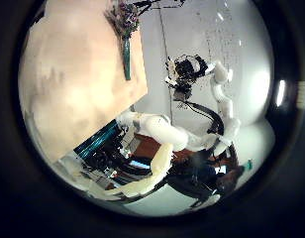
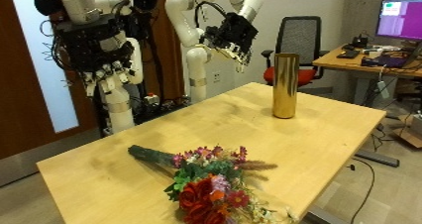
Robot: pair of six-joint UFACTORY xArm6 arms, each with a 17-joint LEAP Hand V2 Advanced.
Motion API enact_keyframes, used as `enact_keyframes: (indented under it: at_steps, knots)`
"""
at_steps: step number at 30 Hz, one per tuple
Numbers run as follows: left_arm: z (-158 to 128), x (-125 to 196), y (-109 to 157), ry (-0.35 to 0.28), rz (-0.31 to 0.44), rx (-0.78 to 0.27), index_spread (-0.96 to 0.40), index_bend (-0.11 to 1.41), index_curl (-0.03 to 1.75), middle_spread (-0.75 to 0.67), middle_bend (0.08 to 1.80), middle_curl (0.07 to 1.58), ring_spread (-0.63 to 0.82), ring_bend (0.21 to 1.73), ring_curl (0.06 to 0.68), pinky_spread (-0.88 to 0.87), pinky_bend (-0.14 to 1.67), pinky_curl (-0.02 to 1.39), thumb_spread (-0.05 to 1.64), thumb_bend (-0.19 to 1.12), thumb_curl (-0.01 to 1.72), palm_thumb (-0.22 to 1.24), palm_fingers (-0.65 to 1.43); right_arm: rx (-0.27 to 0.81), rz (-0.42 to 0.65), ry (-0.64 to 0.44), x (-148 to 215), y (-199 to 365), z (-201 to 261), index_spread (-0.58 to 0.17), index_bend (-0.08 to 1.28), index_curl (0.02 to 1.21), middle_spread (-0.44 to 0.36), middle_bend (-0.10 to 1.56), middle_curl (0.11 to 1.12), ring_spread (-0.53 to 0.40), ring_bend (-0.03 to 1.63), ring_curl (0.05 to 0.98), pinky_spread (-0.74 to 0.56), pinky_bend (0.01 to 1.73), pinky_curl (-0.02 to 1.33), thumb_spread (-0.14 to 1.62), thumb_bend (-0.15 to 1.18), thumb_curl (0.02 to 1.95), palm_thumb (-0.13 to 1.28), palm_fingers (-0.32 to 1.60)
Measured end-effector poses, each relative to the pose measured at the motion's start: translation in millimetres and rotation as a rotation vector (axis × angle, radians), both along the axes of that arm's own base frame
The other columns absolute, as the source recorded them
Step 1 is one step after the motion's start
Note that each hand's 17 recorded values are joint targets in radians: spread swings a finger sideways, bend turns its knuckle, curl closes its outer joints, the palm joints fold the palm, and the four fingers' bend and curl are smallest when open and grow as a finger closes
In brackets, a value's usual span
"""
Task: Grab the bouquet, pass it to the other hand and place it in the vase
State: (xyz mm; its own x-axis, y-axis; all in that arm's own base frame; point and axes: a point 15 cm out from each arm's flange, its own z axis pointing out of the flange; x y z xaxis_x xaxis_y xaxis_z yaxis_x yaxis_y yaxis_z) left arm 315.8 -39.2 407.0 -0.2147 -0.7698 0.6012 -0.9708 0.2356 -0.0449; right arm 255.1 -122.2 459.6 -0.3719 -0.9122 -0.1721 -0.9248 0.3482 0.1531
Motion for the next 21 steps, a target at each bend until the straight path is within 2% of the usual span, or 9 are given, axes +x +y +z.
enact_keyframes:
  at_steps: [11,15,21]
  knots:
    - [6.9,0.9,-6.5,-0.009,-0.016,0.004,0.29,0.16,0.27,0.57,0.18,0.23,0.68,0.47,0.213,0.63,0.26,0.32,0.76,-0.04,0.33,0.25,-0.04,0.016,-0.002,-0.001,6.9,-1.3,-5.2,-0.223,0.15,0.26,0.099,0.32,0.34,0.174,0.67,0.185,0.34,0.56,0.25,1.01,-0.02,0.34,0.66,0.25]
    - [9.5,-0.3,-15.7,-0.007,-0.045,0.034,0.29,0.16,0.27,0.57,0.18,0.23,0.68,0.47,0.213,0.63,0.26,0.32,0.76,-0.04,0.33,0.25,-0.04,0.032,-0.008,-0.015,13.4,-1.1,-10.9,-0.212,0.15,0.25,0.107,0.33,0.34,0.16,0.69,0.187,0.33,0.59,0.25,1.02,-0.03,0.33,0.64,0.26]
    - [10.2,-2.6,-23.2,-0.005,-0.076,0.096,0.29,0.16,0.27,0.57,0.18,0.23,0.68,0.47,0.213,0.63,0.26,0.32,0.76,-0.04,0.33,0.25,-0.04,0.102,-0.043,0.037,14.6,5.2,-61.6,-0.184,0.15,0.25,0.129,0.34,0.35,0.159,0.73,0.186,0.33,0.61,0.24,1.03,-0.03,0.33,0.62,0.25]
